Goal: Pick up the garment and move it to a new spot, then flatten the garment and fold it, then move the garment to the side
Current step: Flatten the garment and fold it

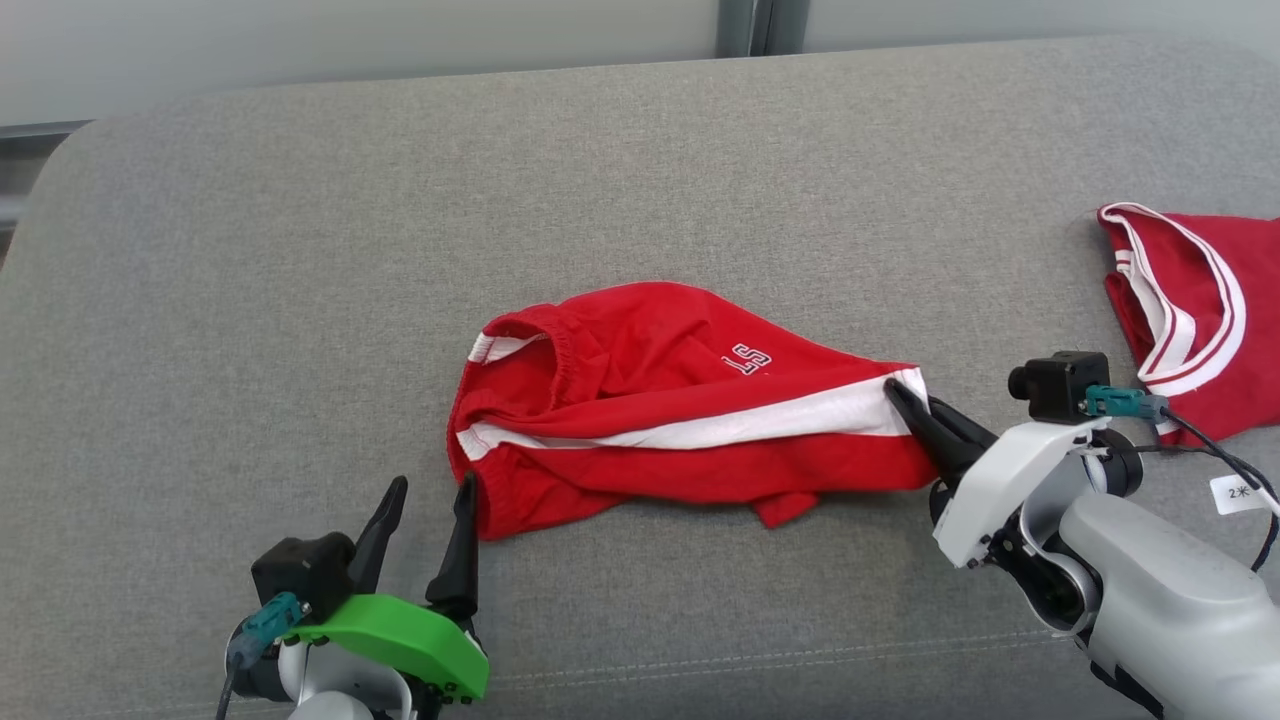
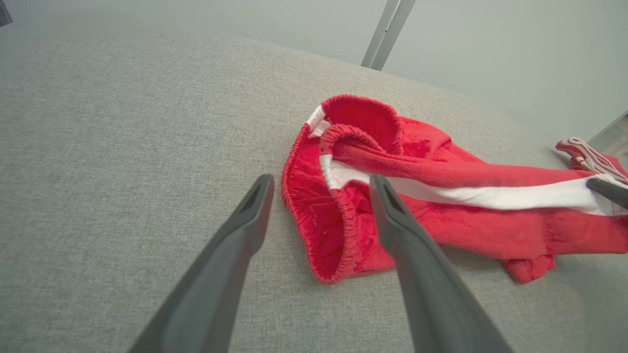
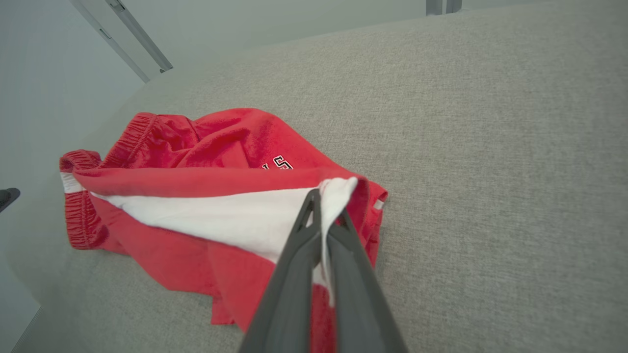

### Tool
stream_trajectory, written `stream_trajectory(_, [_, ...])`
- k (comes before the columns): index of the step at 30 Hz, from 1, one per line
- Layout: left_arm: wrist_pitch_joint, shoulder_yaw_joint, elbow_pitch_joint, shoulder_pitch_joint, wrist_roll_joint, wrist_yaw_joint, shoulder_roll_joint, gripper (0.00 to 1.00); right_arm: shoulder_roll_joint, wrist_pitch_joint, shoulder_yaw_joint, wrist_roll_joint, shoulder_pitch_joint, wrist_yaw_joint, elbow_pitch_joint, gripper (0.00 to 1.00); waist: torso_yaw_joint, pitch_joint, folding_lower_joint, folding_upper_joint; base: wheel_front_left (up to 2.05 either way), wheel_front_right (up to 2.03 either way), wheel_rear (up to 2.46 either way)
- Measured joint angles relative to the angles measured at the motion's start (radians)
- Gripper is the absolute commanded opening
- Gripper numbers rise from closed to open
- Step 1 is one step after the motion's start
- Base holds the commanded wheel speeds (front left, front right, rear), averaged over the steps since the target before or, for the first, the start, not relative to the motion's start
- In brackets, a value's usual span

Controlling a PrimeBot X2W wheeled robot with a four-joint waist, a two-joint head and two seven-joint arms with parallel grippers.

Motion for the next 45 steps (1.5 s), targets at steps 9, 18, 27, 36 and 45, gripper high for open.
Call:
stream_trajectory(9, [0.043, -0.023, 0.068, -0.048, -0.002, -0.027, 0.013, 1.00, -0.064, -0.010, 0.024, 0.019, 0.030, 0.000, -0.082, 0.00, -0.034, 0.013, 0.0000, 0.0000, 0.00, 0.00, 0.00])
stream_trajectory(18, [0.105, -0.076, 0.147, -0.138, 0.028, -0.053, 0.013, 0.69, -0.054, -0.013, 0.016, 0.020, 0.024, 0.000, -0.081, 0.00, -0.057, 0.017, 0.0000, 0.0000, 0.00, 0.00, 0.00])
stream_trajectory(27, [0.128, -0.085, 0.158, -0.142, 0.024, -0.048, 0.016, 0.00, -0.044, -0.013, -0.006, 0.005, 0.018, 0.000, -0.082, 0.00, -0.057, 0.014, 0.0000, 0.0000, 0.00, 0.00, 0.00])
stream_trajectory(36, [0.123, -0.041, 0.052, -0.139, -0.065, -0.085, 0.007, 0.00, -0.051, -0.013, -0.048, -0.016, 0.015, 0.000, -0.129, 0.00, -0.057, -0.009, 0.0000, 0.0000, 0.00, 0.00, 0.00])
stream_trajectory(45, [0.201, 0.051, -0.219, -0.137, -0.165, -0.073, 0.076, 0.00, -0.148, -0.013, -0.086, -0.027, -0.022, 0.000, -0.296, 0.00, -0.081, -0.063, 0.0000, 0.0000, 0.00, 0.00, 0.00])
